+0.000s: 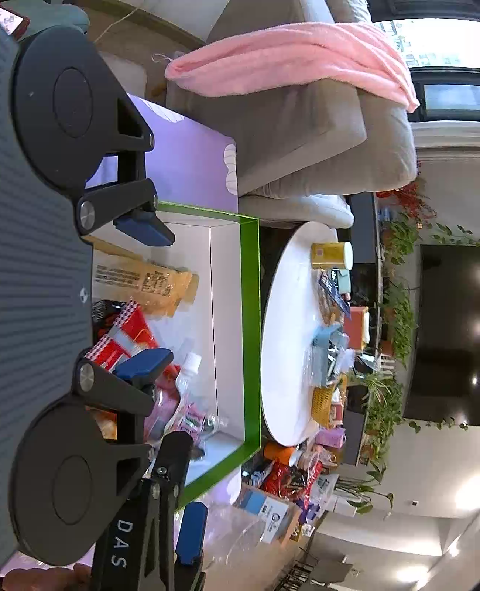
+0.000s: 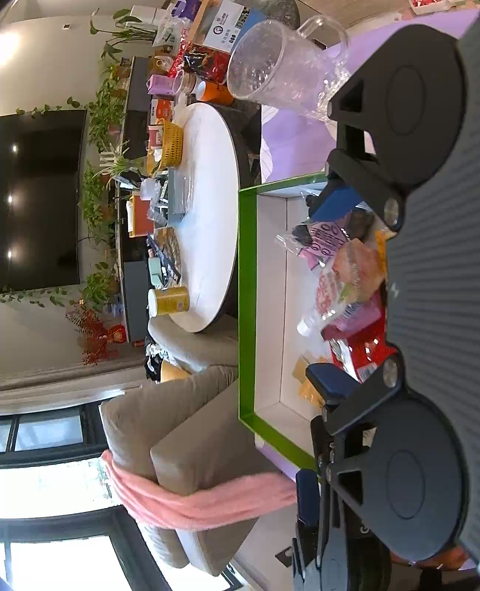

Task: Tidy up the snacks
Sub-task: 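Lower both packets into the green box and open both tools, then move both tools back to the snacks on the tablecloth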

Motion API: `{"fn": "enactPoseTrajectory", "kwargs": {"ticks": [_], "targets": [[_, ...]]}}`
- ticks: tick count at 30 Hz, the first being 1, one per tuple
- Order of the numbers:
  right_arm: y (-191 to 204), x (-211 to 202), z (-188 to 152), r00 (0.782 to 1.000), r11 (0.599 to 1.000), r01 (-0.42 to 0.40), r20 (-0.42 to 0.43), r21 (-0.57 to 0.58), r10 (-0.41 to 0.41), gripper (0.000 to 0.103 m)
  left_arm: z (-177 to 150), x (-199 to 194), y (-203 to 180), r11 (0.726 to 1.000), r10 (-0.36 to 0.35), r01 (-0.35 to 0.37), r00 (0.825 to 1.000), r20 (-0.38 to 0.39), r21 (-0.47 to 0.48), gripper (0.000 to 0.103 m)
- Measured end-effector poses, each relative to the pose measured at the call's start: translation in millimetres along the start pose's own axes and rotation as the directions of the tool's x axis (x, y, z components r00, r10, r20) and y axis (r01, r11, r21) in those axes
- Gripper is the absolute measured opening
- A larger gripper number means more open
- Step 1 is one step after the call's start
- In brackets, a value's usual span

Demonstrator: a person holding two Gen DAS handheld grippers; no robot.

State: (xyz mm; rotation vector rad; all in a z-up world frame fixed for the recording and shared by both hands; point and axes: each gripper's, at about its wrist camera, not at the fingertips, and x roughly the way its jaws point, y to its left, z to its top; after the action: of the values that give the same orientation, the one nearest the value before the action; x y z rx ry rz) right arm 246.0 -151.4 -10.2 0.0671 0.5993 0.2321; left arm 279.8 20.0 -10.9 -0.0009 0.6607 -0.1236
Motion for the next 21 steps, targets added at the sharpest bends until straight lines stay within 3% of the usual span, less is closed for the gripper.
{"fn": "enactPoseTrajectory", "kwargs": {"ticks": [12,21], "targets": [[5.0,-46.8,-28.3,1.0,1.0,-0.004,-0.012,-0.026,0.003,0.06,-40.7,-71.6,16.7,1.0,-0.014,0.013,1.0,-0.012,-0.023,0.059],[3.8,-73.0,-62.6,0.999,1.0,-0.019,-0.051,-0.016,0.018,0.06,-97.9,-104.4,4.7,1.0,-0.023,0.02,0.992,-0.125,-0.023,0.059]]}}
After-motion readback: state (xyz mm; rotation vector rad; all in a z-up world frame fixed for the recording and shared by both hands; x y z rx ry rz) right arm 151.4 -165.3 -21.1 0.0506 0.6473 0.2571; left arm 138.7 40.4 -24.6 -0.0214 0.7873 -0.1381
